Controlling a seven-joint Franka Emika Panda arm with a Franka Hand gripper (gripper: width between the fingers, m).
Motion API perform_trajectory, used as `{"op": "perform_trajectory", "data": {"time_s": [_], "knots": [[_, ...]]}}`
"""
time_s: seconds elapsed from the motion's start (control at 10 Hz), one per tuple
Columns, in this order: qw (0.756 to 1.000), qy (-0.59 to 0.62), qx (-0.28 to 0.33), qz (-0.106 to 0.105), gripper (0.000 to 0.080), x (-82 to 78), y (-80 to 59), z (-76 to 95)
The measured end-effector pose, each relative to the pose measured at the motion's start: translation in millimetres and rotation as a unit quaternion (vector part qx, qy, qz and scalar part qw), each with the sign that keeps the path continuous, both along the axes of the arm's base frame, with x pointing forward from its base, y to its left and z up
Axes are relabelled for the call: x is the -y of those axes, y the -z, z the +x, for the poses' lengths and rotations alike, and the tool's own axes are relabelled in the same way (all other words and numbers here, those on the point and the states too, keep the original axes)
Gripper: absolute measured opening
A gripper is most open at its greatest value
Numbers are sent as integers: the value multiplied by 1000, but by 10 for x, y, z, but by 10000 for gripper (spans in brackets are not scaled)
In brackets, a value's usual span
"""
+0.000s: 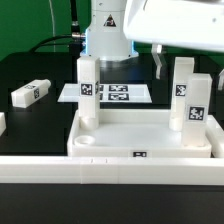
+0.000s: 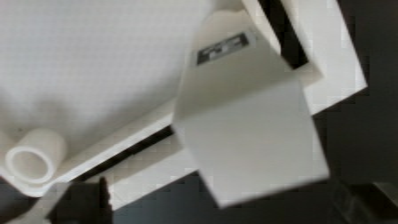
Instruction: Assemble desk
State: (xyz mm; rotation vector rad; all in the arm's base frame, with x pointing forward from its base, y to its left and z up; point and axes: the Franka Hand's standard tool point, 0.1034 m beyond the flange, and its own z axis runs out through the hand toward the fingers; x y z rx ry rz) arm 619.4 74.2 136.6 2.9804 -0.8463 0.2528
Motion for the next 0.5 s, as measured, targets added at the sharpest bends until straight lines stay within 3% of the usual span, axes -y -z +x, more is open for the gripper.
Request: {"op": "perform_trajectory", "data": {"time_s": [0.1,0.2,0.3,0.5], "knots": [[1000,-24,-3,4,641,92,-92,-139],[999,-42,-9,6,647,311,-183,-303],[999,-41,-10,5,647,510,-235,-361],[999,-43,-8,3,649,540,-244,-344]]}}
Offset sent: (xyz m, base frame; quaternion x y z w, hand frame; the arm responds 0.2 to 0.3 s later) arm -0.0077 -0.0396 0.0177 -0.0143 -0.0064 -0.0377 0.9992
